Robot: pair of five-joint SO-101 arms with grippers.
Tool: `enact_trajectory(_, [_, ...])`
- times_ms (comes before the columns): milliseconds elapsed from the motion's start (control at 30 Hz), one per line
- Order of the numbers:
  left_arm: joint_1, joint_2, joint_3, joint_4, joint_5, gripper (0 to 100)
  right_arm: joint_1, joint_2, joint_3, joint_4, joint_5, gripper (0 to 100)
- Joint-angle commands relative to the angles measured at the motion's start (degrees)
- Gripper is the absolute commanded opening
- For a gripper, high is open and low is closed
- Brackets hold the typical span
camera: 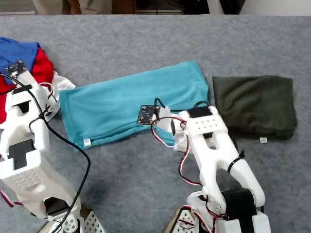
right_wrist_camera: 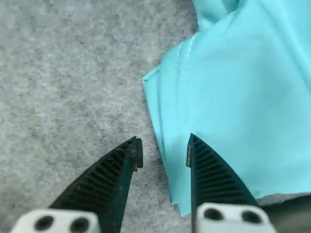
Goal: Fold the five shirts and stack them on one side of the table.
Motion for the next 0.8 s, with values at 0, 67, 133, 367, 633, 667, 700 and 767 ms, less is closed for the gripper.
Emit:
enact_trajectory(0, [-0.26, -0.31, -2.73, 0.26, 0.09, 2, 1.45, -2.77, 0.84, -2.90, -0.62, 19.7])
enact_trajectory(67, [-0.26, -0.31, -2.73, 0.26, 0.09, 2, 1.45, -2.77, 0.84, -2.73, -0.62, 20.7])
enact_trajectory(133, [-0.26, -0.31, -2.73, 0.26, 0.09, 2, 1.45, -2.77, 0.84, -2.81, -0.62, 20.8])
enact_trajectory(367, [-0.26, -0.31, -2.73, 0.26, 0.00, 2, 1.36, 3.47, 3.30, -5.98, -0.44, 21.0])
enact_trajectory(633, [-0.26, -0.22, -2.73, 0.26, 0.00, 2, 1.45, 11.47, -0.40, -7.03, -0.44, 20.7])
enact_trajectory(667, [-0.26, -0.22, -2.73, 0.26, 0.00, 2, 1.63, 11.65, -0.48, -7.03, -0.44, 20.7])
enact_trajectory(700, [-0.26, -0.22, -2.73, 0.26, 0.00, 2, 1.98, 11.82, -0.48, -7.03, -0.44, 20.7])
enact_trajectory(767, [-0.26, -0.22, -2.64, 0.26, 0.00, 2, 2.42, 12.18, -0.92, -6.77, -0.09, 20.6])
